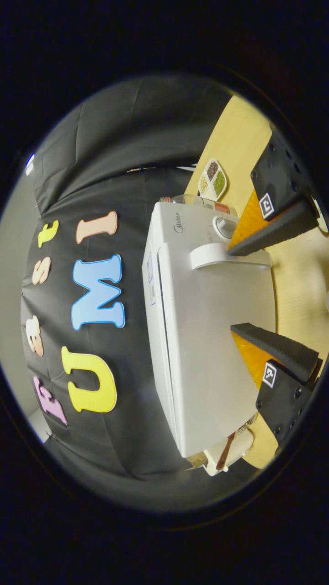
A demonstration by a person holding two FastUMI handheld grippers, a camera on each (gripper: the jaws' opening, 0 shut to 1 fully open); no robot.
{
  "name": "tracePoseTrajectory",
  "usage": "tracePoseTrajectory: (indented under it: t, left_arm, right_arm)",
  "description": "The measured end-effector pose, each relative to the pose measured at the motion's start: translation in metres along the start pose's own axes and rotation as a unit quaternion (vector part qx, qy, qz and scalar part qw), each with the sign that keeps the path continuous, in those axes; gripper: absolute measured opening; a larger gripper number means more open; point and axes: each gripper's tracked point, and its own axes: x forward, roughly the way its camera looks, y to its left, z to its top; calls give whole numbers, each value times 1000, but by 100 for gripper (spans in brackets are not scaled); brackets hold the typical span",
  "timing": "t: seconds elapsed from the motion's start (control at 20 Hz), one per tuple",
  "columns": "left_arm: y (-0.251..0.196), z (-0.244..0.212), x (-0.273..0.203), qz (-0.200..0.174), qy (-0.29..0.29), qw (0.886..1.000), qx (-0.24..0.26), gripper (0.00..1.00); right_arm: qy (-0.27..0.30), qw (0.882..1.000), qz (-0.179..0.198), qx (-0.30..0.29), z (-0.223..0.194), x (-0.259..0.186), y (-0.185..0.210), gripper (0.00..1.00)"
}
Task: Open the microwave oven with the left hand, put the food in, and close the microwave oven.
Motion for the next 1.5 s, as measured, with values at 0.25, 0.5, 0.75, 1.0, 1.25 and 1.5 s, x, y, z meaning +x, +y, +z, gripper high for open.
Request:
tracePoseTrajectory:
  t: [0.25, 0.5, 0.75, 1.0, 1.25, 1.5]
  left_arm:
    - [1, 0, 8, 23, -10, 1000, -9, 98]
    - [-9, -1, 9, 27, 7, 1000, 7, 98]
    - [-16, 9, -8, 22, -2, 1000, 13, 98]
    - [-34, 40, -60, 17, -7, 1000, 6, 98]
    - [-35, 122, -144, 23, -42, 998, -37, 99]
    - [-8, 198, -226, 53, -79, 995, -35, 100]
  right_arm:
    - [2, 1000, 12, -15, -4, 2, 10, 98]
    - [6, 999, 29, -21, -6, 1, 16, 98]
    - [-2, 999, 40, -21, -3, -5, 12, 99]
    - [-28, 997, 68, -35, 11, -13, 17, 98]
    - [-75, 990, 106, -46, 39, -23, 26, 98]
    - [-161, 977, 106, -87, 91, -47, 28, 98]
